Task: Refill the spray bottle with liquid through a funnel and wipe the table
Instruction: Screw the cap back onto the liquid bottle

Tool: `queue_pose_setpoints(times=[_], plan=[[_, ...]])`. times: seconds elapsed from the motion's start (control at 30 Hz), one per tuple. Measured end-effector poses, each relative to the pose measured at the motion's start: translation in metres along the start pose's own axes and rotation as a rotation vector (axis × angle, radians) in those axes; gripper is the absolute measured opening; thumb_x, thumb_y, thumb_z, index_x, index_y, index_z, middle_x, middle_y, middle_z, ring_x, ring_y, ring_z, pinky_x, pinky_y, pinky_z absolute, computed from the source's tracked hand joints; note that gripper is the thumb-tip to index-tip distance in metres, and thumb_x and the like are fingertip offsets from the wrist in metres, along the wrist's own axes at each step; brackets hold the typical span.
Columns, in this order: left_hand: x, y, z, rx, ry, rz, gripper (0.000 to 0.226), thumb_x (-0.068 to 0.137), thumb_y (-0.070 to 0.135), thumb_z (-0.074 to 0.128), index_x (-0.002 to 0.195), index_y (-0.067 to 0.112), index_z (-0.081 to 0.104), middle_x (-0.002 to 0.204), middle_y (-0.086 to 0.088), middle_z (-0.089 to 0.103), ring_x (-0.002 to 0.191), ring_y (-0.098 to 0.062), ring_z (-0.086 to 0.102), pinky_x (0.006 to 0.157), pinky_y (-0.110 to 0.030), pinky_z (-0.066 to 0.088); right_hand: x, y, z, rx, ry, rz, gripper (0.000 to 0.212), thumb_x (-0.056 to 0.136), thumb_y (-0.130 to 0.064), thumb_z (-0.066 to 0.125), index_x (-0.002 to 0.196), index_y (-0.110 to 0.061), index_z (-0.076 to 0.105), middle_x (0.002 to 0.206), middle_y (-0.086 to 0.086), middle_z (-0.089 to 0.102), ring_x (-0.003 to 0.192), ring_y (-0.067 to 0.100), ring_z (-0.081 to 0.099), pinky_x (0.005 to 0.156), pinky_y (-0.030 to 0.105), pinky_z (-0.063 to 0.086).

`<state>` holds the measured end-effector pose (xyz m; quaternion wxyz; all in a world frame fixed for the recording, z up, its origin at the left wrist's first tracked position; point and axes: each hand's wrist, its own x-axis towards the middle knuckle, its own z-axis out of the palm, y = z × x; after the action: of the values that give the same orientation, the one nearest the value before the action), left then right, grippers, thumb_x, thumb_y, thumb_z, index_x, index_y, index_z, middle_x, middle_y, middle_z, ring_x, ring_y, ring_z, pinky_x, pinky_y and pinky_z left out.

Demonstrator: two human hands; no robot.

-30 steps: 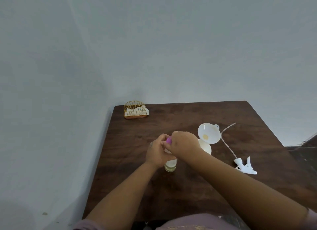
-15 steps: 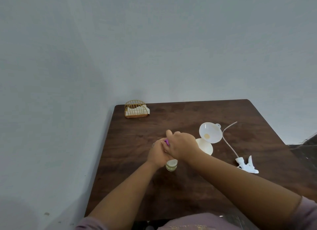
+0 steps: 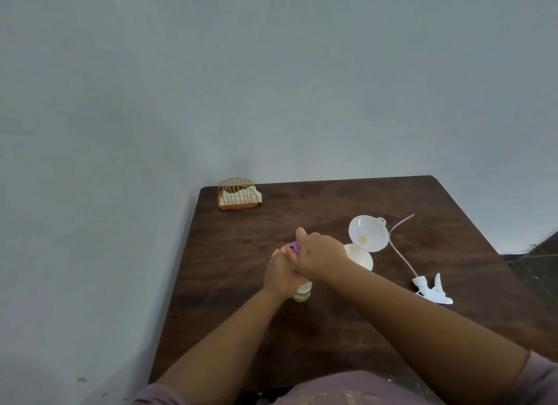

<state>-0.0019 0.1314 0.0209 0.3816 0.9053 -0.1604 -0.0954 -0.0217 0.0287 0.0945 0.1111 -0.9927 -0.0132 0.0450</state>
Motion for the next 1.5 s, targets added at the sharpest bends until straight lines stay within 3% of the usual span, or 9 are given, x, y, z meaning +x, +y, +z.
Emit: queue_pose_setpoints(times=[0.13, 0.23, 0.33, 0.47, 0.77, 0.93, 1.1, 1.3, 1.5], plan=[[-0.003, -0.008, -0.001, -0.127, -0.025, -0.031, 0.086, 0.067, 0.040, 0.084, 0.139, 0.027, 0.038, 0.131, 0.007, 0.055, 0.125, -0.015, 0.048, 0.105, -0.044, 0.045, -0.005, 0.008, -0.015, 0.060, -0.173, 0.020, 0.071, 0.085, -0.063, 0.052, 0.143, -0.034, 0.023, 0.131, 0.008, 0.046, 0.119, 0.030, 0.049, 0.095, 0.043, 0.046], [-0.007, -0.015, -0.002, -0.161, -0.011, -0.118, 0.117, 0.054, 0.054, 0.087, 0.148, 0.028, 0.022, 0.140, 0.008, 0.050, 0.132, -0.016, 0.042, 0.107, -0.047, 0.043, -0.006, 0.011, -0.025, 0.091, -0.204, -0.061, 0.096, 0.076, -0.045, 0.073, 0.148, -0.041, 0.010, 0.141, 0.006, 0.034, 0.128, 0.030, 0.039, 0.100, 0.044, 0.044], [-0.008, -0.015, -0.004, -0.187, 0.026, -0.106, 0.084, 0.058, 0.043, 0.089, 0.130, 0.027, 0.047, 0.123, 0.007, 0.060, 0.116, -0.015, 0.058, 0.095, -0.041, 0.052, -0.001, 0.015, -0.025, 0.238, -0.262, -0.054, 0.094, 0.074, -0.023, 0.078, 0.146, -0.032, 0.020, 0.136, 0.009, 0.041, 0.121, 0.028, 0.049, 0.096, 0.036, 0.048], [-0.007, -0.007, -0.018, -0.180, 0.024, -0.052, 0.054, 0.065, 0.032, 0.088, 0.111, 0.024, 0.060, 0.101, 0.010, 0.065, 0.095, -0.010, 0.064, 0.082, -0.028, 0.053, 0.012, 0.019, -0.024, 0.269, -0.313, -0.055, 0.068, 0.074, -0.020, 0.077, 0.131, -0.020, 0.040, 0.121, 0.006, 0.056, 0.107, 0.021, 0.056, 0.081, 0.027, 0.045], [0.034, -0.001, -0.036, -0.249, 0.100, -0.078, 0.050, 0.070, 0.024, 0.086, 0.109, 0.028, 0.055, 0.098, 0.011, 0.065, 0.098, -0.013, 0.064, 0.084, -0.030, 0.052, 0.057, 0.020, -0.041, 0.248, -0.314, -0.142, 0.066, 0.090, -0.025, 0.063, 0.144, -0.019, 0.024, 0.129, 0.013, 0.052, 0.108, 0.026, 0.057, 0.091, 0.035, 0.049], [0.085, 0.010, -0.056, -0.291, 0.123, -0.076, 0.060, 0.073, 0.025, 0.084, 0.117, 0.024, 0.044, 0.101, 0.017, 0.059, 0.100, -0.013, 0.061, 0.089, -0.036, 0.053, 0.101, 0.028, -0.082, 0.164, -0.292, -0.258, 0.055, 0.094, -0.026, 0.056, 0.142, -0.013, 0.031, 0.133, 0.010, 0.051, 0.109, 0.025, 0.055, 0.092, 0.031, 0.042], [0.150, 0.027, -0.078, -0.337, 0.190, -0.047, 0.050, 0.080, 0.020, 0.079, 0.118, 0.019, 0.048, 0.113, 0.003, 0.060, 0.101, -0.015, 0.060, 0.073, -0.017, 0.047, 0.171, 0.045, -0.110, 0.251, -0.247, -0.211, 0.057, 0.092, -0.029, 0.060, 0.139, -0.014, 0.032, 0.123, 0.014, 0.058, 0.100, 0.024, 0.053, 0.087, 0.032, 0.042], [0.232, 0.019, -0.095, -0.179, 0.239, -0.041, 0.058, 0.086, 0.028, 0.072, 0.135, 0.017, 0.043, 0.127, -0.007, 0.048, 0.105, -0.016, 0.053, 0.085, -0.026, 0.046, 0.245, 0.059, -0.108, 0.314, -0.146, -0.202, 0.054, 0.094, -0.024, 0.056, 0.140, -0.013, 0.029, 0.118, 0.014, 0.057, 0.092, 0.024, 0.052, 0.076, 0.029, 0.037], [0.273, -0.009, -0.087, -0.118, 0.190, -0.100, 0.053, 0.088, 0.029, 0.070, 0.133, 0.017, 0.044, 0.128, -0.009, 0.052, 0.111, -0.023, 0.055, 0.088, -0.030, 0.047, 0.291, 0.068, -0.079, 0.329, -0.173, -0.181, 0.055, 0.095, -0.023, 0.056, 0.142, -0.014, 0.028, 0.122, 0.017, 0.055, 0.092, 0.024, 0.051, 0.078, 0.030, 0.040]])
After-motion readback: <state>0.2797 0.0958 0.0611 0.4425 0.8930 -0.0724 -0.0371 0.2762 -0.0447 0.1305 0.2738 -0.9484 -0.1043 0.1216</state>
